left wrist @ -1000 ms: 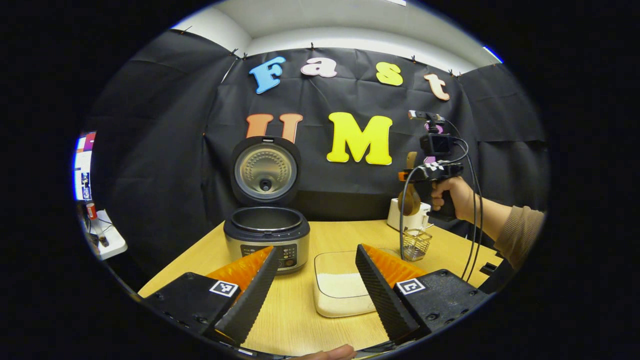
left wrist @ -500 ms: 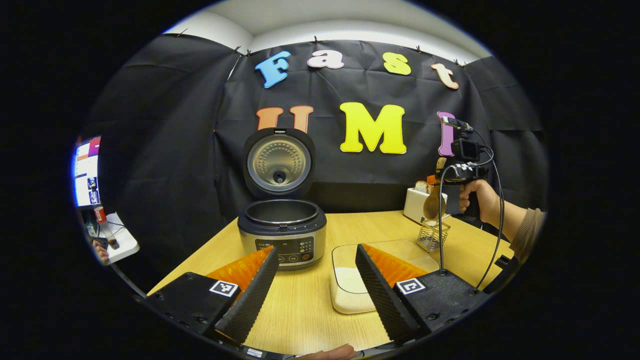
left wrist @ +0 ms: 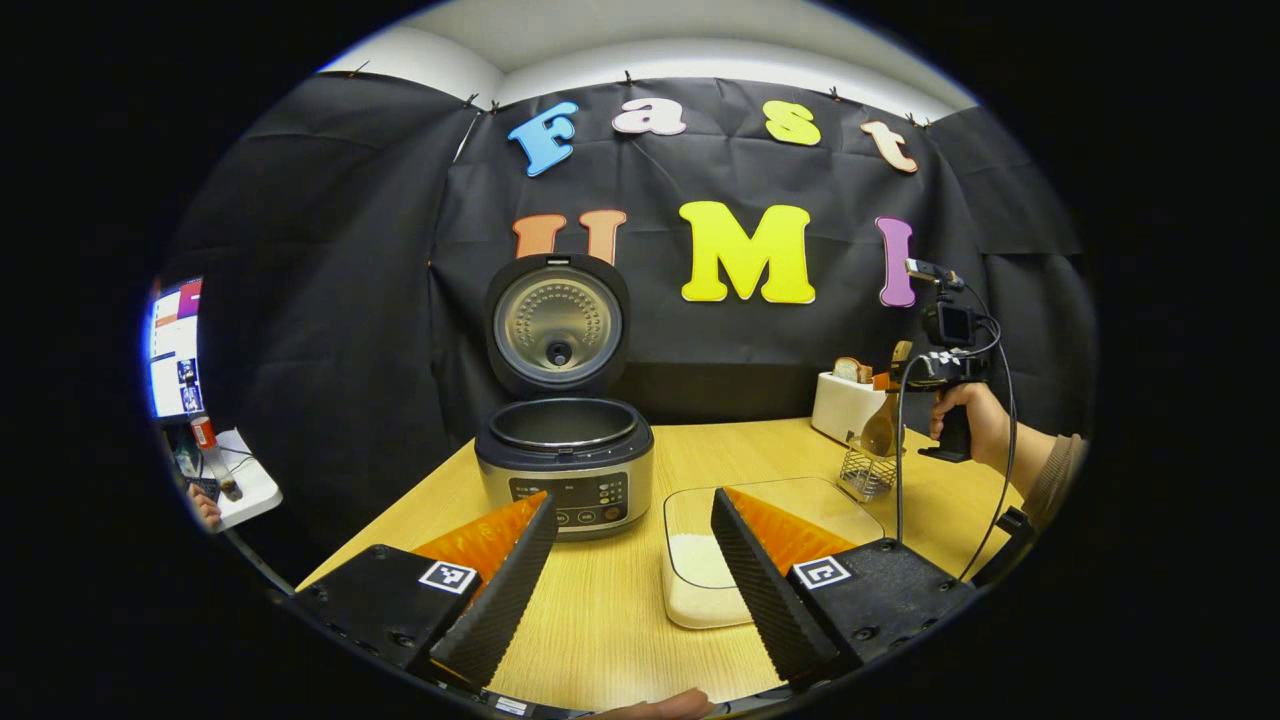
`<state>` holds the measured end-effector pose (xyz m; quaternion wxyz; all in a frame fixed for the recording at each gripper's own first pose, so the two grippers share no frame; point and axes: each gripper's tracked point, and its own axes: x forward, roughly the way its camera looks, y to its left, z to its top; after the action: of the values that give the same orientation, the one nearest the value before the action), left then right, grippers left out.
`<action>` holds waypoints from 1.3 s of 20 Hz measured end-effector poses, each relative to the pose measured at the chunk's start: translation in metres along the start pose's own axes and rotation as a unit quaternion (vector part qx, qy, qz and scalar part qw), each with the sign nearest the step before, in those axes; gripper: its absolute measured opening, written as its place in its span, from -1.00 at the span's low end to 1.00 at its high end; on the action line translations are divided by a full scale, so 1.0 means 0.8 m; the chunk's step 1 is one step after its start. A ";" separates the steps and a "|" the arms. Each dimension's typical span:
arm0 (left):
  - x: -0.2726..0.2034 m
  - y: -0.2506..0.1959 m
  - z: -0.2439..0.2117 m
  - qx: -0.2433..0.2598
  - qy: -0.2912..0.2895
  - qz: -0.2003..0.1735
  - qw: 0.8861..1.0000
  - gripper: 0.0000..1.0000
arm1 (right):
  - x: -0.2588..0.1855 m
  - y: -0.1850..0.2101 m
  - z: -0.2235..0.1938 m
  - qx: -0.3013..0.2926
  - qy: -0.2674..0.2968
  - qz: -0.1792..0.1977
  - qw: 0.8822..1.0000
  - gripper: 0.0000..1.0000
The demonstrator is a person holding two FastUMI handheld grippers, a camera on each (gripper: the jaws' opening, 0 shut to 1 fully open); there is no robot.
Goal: Close the left gripper, press the button to open the rice cooker; take a wooden spoon from the chopstick holder with the right hand, scoop a spoonful of rice and pour it into the rice cooker, then put the wooden spoon back into the chopstick holder.
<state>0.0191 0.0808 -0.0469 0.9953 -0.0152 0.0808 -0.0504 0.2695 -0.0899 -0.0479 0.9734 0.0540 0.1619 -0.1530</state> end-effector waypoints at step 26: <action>-0.026 0.006 0.076 0.038 -0.037 0.076 0.996 0.96 | -0.178 -0.121 -0.036 -0.007 -0.016 0.026 1.000 0.69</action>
<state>0.0094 0.0891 0.0161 0.9985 0.0266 0.0425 0.0225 0.1022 -0.1376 -0.0335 0.9798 0.0486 0.1463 -0.1271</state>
